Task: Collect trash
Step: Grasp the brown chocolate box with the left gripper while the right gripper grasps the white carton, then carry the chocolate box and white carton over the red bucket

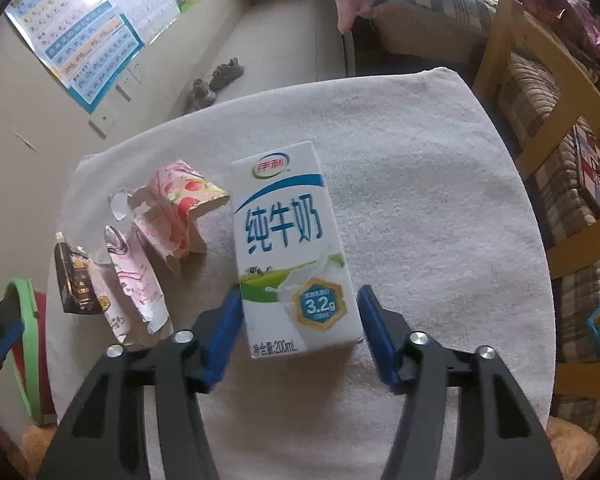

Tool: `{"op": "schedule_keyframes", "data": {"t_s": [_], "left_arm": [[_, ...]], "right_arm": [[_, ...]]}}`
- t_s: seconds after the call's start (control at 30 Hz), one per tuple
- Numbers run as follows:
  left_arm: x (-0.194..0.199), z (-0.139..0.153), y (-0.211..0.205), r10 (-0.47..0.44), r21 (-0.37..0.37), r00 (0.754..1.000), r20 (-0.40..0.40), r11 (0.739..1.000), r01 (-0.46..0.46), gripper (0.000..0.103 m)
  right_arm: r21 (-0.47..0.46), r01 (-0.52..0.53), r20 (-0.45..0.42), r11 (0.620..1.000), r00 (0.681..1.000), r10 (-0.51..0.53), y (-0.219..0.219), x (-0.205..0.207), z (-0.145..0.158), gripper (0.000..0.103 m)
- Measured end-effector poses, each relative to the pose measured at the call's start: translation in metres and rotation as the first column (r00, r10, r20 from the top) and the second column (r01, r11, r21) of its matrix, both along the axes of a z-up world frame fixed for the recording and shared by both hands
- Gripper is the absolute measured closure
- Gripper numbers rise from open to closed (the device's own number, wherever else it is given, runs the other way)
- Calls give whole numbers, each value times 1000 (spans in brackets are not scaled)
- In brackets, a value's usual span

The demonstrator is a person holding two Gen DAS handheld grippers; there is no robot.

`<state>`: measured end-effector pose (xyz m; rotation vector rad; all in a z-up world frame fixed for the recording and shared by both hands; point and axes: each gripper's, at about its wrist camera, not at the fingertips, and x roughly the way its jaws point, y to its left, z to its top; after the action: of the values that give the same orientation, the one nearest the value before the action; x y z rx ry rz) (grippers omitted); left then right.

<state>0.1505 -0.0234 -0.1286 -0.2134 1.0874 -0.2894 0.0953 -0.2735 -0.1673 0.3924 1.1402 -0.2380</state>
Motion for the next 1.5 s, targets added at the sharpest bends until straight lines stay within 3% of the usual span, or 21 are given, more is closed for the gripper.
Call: {"op": "schedule_keyframes", "data": {"t_s": [0.13, 0.27, 0.4, 0.47, 0.63, 0.77, 0.93, 1.2, 1.37, 1.5], "left_arm": [[12, -8, -18, -12, 36, 1000, -7, 999, 12, 42], [25, -28, -29, 2, 64, 997, -73, 998, 3, 45], [30, -46, -34, -8, 70, 990, -140, 997, 18, 74], [27, -47, -33, -13, 64, 989, -144, 998, 22, 76], [10, -31, -15, -19, 45, 995, -98, 999, 24, 81], [-17, -6, 4, -33, 51, 999, -17, 998, 33, 81], [-49, 22, 26, -40, 61, 996, 77, 997, 36, 81], [-81, 39, 51, -39, 88, 988, 150, 996, 26, 81], [-85, 47, 87, 24, 66, 986, 166, 997, -36, 81], [-83, 48, 133, 132, 50, 979, 155, 989, -141, 81]], "right_arm": [[1, 17, 74, 1000, 997, -17, -3, -19, 17, 49], [-48, 45, 169, 998, 985, -36, -5, -42, 45, 50], [-90, 42, 224, 995, 974, -20, 1, -54, 64, 50], [-118, 33, 247, 992, 969, -3, 5, -56, 73, 50], [-140, 5, 298, 990, 954, 38, 11, -64, 93, 51], [-129, -26, 326, 991, 943, 67, 25, -66, 106, 51], [-137, -84, 333, 987, 935, 126, 51, -64, 114, 51], [-163, -189, 337, 968, 912, 235, 101, -63, 127, 51], [-124, -301, 338, 946, 883, 325, 144, -55, 131, 51], [-37, -432, 338, 901, 843, 419, 190, -36, 128, 51]]}}
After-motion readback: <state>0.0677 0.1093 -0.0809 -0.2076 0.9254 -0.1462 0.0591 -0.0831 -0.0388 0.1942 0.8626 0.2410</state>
